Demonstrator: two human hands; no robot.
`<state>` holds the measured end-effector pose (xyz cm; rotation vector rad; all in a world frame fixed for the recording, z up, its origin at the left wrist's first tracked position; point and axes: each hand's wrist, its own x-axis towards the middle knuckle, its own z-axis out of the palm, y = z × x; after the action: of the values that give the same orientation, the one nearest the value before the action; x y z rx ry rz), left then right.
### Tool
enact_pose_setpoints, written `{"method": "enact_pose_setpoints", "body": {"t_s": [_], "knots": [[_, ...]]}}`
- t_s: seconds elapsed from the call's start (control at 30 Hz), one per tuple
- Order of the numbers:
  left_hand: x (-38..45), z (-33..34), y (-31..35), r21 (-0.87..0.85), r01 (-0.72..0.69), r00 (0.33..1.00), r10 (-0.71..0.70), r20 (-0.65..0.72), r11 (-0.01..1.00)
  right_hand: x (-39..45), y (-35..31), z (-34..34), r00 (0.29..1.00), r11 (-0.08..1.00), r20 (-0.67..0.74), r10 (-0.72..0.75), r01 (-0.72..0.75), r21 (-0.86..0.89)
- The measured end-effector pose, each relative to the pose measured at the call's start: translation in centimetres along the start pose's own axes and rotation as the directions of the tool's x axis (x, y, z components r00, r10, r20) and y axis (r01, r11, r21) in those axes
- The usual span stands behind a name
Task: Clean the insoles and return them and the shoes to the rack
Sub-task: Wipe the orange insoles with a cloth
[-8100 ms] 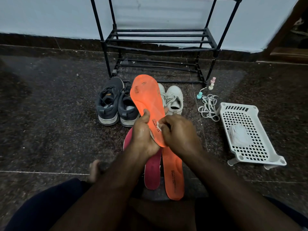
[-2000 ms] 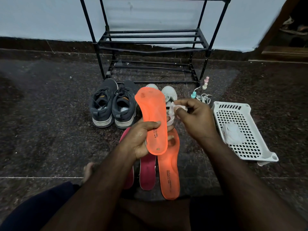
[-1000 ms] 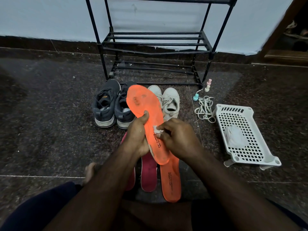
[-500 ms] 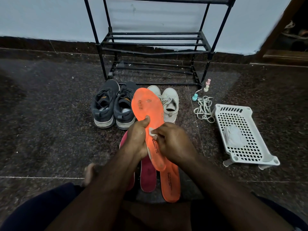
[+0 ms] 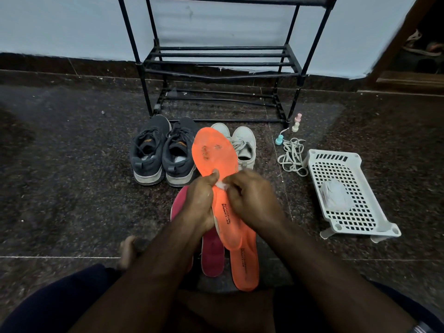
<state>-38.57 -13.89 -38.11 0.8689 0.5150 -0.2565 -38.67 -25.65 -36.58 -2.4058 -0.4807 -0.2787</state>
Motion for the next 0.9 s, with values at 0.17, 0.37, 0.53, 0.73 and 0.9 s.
{"method": "enact_pose_setpoints", "body": {"t_s": [0.17, 0.37, 0.53, 0.73, 0.9], "knots": [[-0.5, 0.2, 0.0, -0.056, 0.044, 0.998, -0.042, 0.042, 0.997, 0.8, 0.2, -0.1, 1.0, 0.999, -0.011, 0.015, -0.016, -0.045], [-0.8, 0.5, 0.6, -0.063, 0.079, 0.997, -0.078, 0.015, 0.995, -0.4, -0.2, 0.0, 0.983, 0.996, 0.158, -0.091, 0.092, -0.001], [-1.4, 0.8, 0.5, -0.072, 0.036, 0.997, -0.031, 0.063, 0.997, 1.0, 0.8, -0.1, 0.994, 0.995, -0.055, -0.092, 0.089, -0.054], [-1.2, 0.9, 0.6, -0.059, 0.102, 0.995, -0.1, 0.022, 0.993, -0.9, -0.7, 0.4, 0.989, 0.99, 0.063, -0.132, 0.127, 0.066], [-1.6, 1.0, 0.5, -0.07, 0.079, 0.994, -0.073, 0.085, 0.994, 0.7, 0.3, -0.5, 0.984, 0.992, -0.122, -0.126, 0.128, 0.009]]}}
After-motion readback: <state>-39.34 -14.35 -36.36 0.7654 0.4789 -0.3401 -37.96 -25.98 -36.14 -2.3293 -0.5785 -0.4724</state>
